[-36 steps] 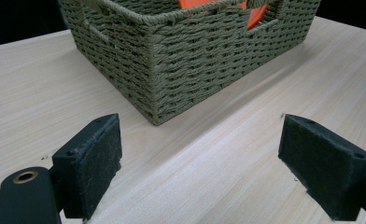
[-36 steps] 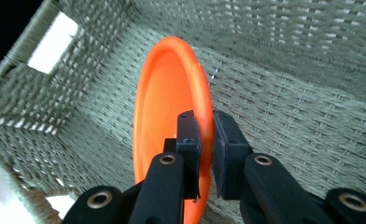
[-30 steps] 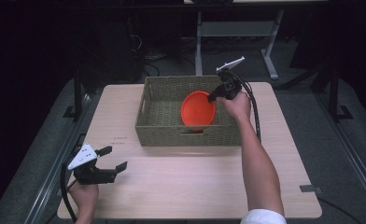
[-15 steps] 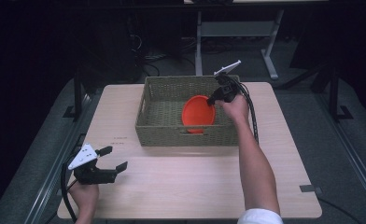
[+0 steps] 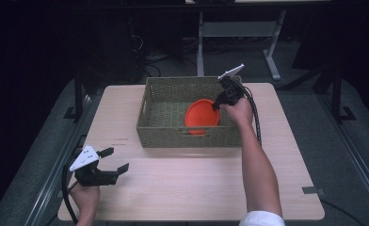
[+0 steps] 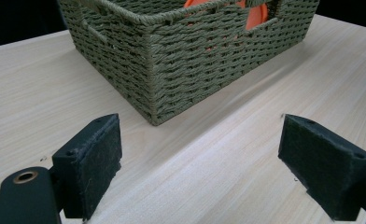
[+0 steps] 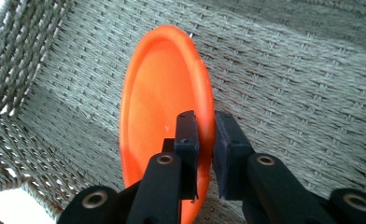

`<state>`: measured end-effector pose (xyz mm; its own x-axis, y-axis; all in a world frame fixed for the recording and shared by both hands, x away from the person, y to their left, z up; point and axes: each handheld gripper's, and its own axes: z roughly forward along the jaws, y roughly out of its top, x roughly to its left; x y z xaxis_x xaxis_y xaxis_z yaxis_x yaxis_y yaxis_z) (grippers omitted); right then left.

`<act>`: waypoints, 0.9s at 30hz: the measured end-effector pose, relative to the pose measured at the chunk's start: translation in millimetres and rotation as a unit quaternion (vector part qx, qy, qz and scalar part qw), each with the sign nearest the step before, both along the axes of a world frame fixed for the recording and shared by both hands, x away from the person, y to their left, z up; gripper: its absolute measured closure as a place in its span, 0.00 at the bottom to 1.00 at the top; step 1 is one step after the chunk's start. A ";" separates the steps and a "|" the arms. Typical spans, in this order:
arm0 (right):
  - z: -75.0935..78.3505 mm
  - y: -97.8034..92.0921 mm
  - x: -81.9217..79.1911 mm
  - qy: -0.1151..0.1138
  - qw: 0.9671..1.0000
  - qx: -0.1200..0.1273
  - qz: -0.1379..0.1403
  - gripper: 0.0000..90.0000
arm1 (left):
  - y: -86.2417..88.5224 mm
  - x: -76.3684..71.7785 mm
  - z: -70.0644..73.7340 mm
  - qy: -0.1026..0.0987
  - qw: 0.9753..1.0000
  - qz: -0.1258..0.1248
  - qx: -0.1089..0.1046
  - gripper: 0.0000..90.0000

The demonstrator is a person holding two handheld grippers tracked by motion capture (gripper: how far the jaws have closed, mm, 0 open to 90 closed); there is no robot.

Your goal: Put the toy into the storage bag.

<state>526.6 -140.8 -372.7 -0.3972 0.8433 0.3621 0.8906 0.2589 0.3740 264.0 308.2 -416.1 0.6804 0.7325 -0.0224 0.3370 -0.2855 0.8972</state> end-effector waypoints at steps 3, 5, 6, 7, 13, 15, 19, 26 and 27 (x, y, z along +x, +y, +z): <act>0.4 -0.3 -0.2 0.003 1.000 -0.005 0.004 0.85 | 0.0 0.2 -0.3 0.000 1.000 0.001 -0.002 0.14; -0.1 -0.7 -0.1 0.007 1.000 -0.005 0.001 0.83 | 0.1 0.0 -0.1 -0.001 1.000 0.001 -0.002 0.14; -0.2 -1.2 0.0 0.009 1.000 -0.004 -0.003 0.82 | 0.1 -0.1 -0.1 -0.001 1.000 0.001 -0.002 0.14; -0.6 -2.1 0.3 0.009 1.000 -0.006 -0.003 0.81 | 0.2 -0.1 -0.1 0.000 1.000 0.001 -0.002 0.14; -1.2 -5.2 0.5 0.016 1.000 -0.009 -0.007 0.75 | 0.5 0.1 -0.3 0.001 1.000 0.002 -0.003 0.14; -1.4 -6.2 0.3 0.016 1.000 -0.013 -0.006 0.71 | 0.5 0.1 -0.3 0.001 1.000 0.002 -0.003 0.14; -0.3 -10.3 -0.8 0.019 1.000 -0.015 -0.007 0.73 | 0.4 0.2 -0.4 0.000 1.000 0.002 -0.003 0.14; 8.2 -14.3 -5.5 0.010 1.000 0.002 0.000 0.68 | 0.3 0.2 -0.4 0.001 1.000 0.002 -0.003 0.14; 8.2 -14.3 -5.5 0.010 1.000 0.002 0.000 0.68 | 0.2 0.2 -0.5 0.001 1.000 0.002 -0.004 0.14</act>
